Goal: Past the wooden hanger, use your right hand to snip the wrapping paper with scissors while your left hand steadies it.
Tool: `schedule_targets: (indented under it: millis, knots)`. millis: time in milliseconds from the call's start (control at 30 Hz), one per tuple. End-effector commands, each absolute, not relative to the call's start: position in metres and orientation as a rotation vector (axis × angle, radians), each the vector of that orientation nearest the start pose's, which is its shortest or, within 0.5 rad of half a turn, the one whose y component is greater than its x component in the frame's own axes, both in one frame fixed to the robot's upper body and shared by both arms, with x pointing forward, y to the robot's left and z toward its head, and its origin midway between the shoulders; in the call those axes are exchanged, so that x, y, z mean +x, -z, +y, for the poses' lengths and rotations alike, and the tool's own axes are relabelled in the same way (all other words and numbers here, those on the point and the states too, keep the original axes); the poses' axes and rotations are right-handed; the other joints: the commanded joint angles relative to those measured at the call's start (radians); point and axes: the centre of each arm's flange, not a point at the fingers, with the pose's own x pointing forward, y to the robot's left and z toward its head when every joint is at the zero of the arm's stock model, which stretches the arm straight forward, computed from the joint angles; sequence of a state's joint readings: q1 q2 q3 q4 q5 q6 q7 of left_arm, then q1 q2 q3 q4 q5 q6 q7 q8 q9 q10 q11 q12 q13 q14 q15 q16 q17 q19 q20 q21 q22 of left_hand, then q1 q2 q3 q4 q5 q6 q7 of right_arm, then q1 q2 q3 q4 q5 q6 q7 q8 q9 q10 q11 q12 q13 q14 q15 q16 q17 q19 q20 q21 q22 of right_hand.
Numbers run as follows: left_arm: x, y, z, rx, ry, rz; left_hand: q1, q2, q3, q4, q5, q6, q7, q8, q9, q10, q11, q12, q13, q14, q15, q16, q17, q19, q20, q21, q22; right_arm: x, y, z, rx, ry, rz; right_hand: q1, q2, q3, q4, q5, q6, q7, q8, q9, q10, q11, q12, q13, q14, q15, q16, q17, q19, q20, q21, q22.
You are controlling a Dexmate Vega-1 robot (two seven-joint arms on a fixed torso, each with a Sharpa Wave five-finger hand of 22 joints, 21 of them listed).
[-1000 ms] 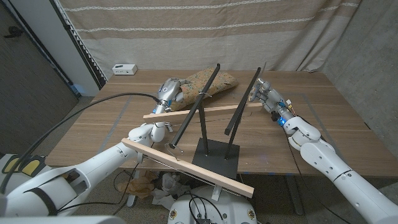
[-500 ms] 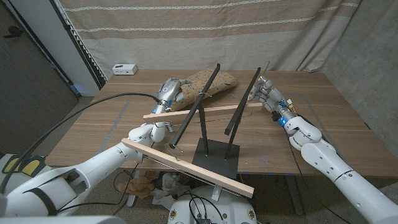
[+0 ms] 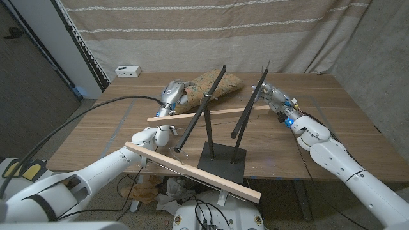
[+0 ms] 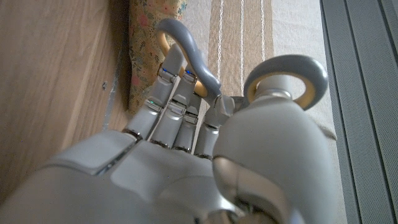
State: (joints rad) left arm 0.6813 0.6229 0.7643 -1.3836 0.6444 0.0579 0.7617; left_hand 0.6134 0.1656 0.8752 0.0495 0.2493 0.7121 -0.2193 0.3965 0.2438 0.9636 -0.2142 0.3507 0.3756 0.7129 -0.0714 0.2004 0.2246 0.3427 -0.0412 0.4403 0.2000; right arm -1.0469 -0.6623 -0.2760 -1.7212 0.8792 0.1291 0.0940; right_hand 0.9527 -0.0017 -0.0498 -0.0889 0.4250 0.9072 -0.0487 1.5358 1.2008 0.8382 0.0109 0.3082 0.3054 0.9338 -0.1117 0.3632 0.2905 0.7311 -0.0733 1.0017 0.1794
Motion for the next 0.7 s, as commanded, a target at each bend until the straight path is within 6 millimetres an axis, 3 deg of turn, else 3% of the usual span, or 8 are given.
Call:
schedule_targets:
  millis: [33,67,200,300,367,467,700]
  knots:
    - [0.625,-0.001,0.219,1.231,-0.477,-1.012,0.012,0.001,-0.001,0.001,0.001,0.002,0.000,0.001,0.002,0.005,0.000,-0.001,0.002,0.003,-0.159,-0.001,0.002,0.000,-0.031,0.001,0.003,0.565,-0.007,-0.253,0.032,-0.539,-0.517,-0.015,0.003,-0.012,0.002,-0.004,0.000,-0.002,-0.002,-0.001,0.256,-0.139,0.002,0.002,-0.022,-0.108,0.008,0.006,0.011,-0.133,-0.006,0.003]
    - [0.625,-0.001,0.219,1.228,-0.478,-1.011,0.011,0.001,-0.001,0.001,0.001,0.002,0.000,0.001,0.002,0.005,0.000,-0.001,0.003,0.003,-0.159,-0.001,0.002,0.000,-0.031,0.001,0.003,0.565,-0.007,-0.253,0.027,-0.541,-0.509,-0.016,0.005,-0.015,0.003,-0.005,0.005,-0.001,-0.012,-0.018,0.256,-0.139,0.001,0.001,-0.023,-0.108,0.010,0.006,0.012,-0.133,-0.007,0.003]
    - [0.626,-0.003,0.219,1.227,-0.478,-1.011,0.011,0.001,-0.001,0.002,0.001,0.002,0.000,0.002,0.002,0.006,0.000,0.000,0.003,0.002,-0.160,-0.001,0.001,-0.001,-0.030,0.000,0.003,0.564,-0.006,-0.250,0.009,-0.560,-0.497,-0.020,0.006,-0.019,0.005,-0.006,-0.002,0.001,-0.009,-0.010,0.252,-0.137,0.001,0.002,-0.024,-0.106,0.014,0.007,0.013,-0.133,-0.009,0.003]
    - [0.626,-0.002,0.219,1.228,-0.475,-1.007,0.011,0.001,-0.001,0.002,0.001,0.002,0.000,0.002,0.003,0.007,0.000,0.000,0.003,0.002,-0.159,-0.002,0.001,-0.001,-0.030,0.000,0.003,0.564,-0.005,-0.247,-0.002,-0.569,-0.486,-0.022,0.006,-0.024,0.005,-0.008,0.000,0.001,-0.021,-0.027,0.248,-0.137,-0.001,0.001,-0.025,-0.107,0.017,0.007,0.016,-0.133,-0.010,0.003]
    - [0.627,-0.002,0.218,1.229,-0.474,-1.007,0.011,0.001,-0.001,0.002,0.001,0.003,0.000,0.003,0.004,0.006,0.000,-0.001,0.003,0.001,-0.159,-0.002,0.001,-0.002,-0.031,0.000,0.003,0.565,-0.004,-0.244,0.000,-0.578,-0.475,-0.025,0.006,-0.028,0.007,-0.009,-0.006,0.001,-0.011,-0.010,0.247,-0.135,-0.002,-0.001,-0.026,-0.106,0.020,0.008,0.018,-0.133,-0.011,0.003]
    - [0.628,-0.003,0.218,1.219,-0.469,-0.999,0.011,0.001,-0.001,0.002,0.001,0.003,0.000,0.004,0.004,0.006,0.000,-0.001,0.003,0.001,-0.160,-0.002,0.001,-0.002,-0.031,0.000,0.003,0.566,-0.002,-0.240,0.004,-0.594,-0.466,-0.026,0.009,-0.034,0.006,-0.010,-0.006,0.002,-0.025,-0.030,0.245,-0.134,-0.003,-0.003,-0.029,-0.106,0.027,0.008,0.021,-0.134,-0.015,0.003]
    - [0.636,-0.009,0.216,1.201,-0.465,-0.996,0.010,0.000,-0.001,0.002,0.001,0.007,0.001,0.007,0.008,0.006,0.000,-0.002,0.003,0.000,-0.159,-0.002,0.001,-0.002,-0.030,0.000,0.003,0.569,0.001,-0.228,-0.016,-0.633,-0.435,-0.031,0.014,-0.048,0.007,-0.013,-0.009,0.007,-0.031,-0.036,0.242,-0.129,-0.004,-0.005,-0.034,-0.106,0.042,0.007,0.028,-0.134,-0.023,0.004]
